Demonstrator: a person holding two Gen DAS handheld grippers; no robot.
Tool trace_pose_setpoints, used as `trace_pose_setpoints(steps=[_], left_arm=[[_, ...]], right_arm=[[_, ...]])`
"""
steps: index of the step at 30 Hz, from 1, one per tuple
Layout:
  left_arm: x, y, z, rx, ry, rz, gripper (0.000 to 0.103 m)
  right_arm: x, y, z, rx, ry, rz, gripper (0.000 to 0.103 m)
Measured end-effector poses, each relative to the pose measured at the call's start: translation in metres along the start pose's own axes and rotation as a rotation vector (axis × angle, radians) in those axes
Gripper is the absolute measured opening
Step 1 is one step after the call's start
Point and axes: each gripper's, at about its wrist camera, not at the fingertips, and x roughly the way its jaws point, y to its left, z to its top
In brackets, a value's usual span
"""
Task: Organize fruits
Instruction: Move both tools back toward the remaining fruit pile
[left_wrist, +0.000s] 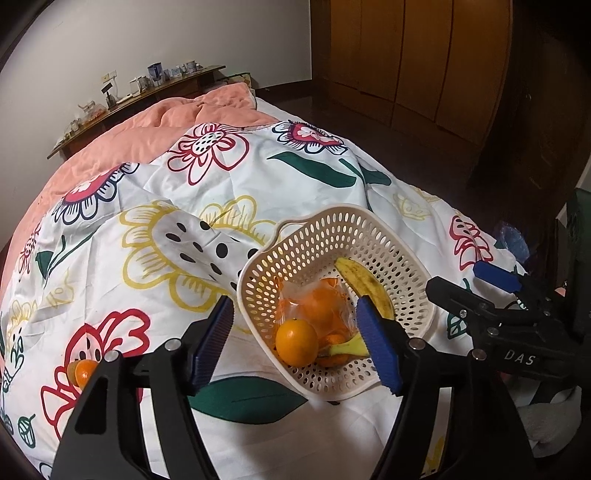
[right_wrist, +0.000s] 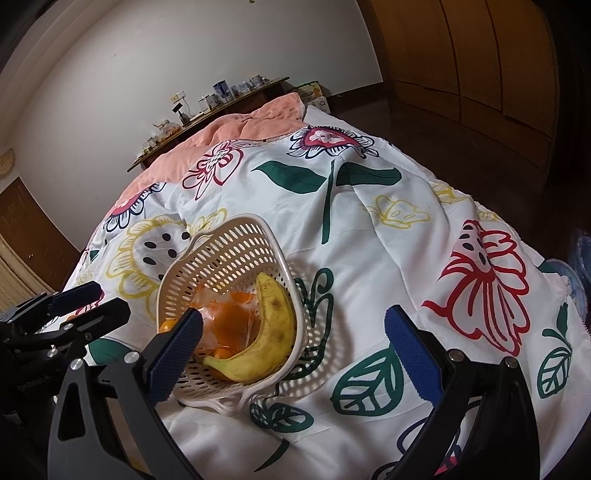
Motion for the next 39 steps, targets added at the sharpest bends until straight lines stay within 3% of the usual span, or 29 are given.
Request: trace_pose_setpoints(steps=[6, 10, 16, 30, 39], left_arm=[[-0.012, 0.008, -0.002, -0.026, -0.027, 0.007, 0.076], [-0.024, 0.014, -0.005, -0.042, -0.064, 0.042, 0.088], [-0.041, 0.026, -0.010, -0.057, -0.099, 0.085, 0.095], [-0.106, 0.097, -0.035, -0.193, -0.191, 0.165, 0.100], [-0.150, 0.151, -0.066, -0.292, -0.244, 0.239, 0.100]], right_arm=[[-0.003, 0.007, -0.001, -0.015, -0.006, -0.009, 0.098], [-0.005, 0.009, 0.000, -0.009, -0.009, -0.008, 0.098], [-0.011, 0.016, -0.001, -0.011, -0.021, 0.006, 0.098], [-0.031, 0.057, -0.003, -0.082, -0.042, 0.060, 0.098], [-0.047, 0.112, -0.014, -0.174, 0.000, 0.190, 0.098]])
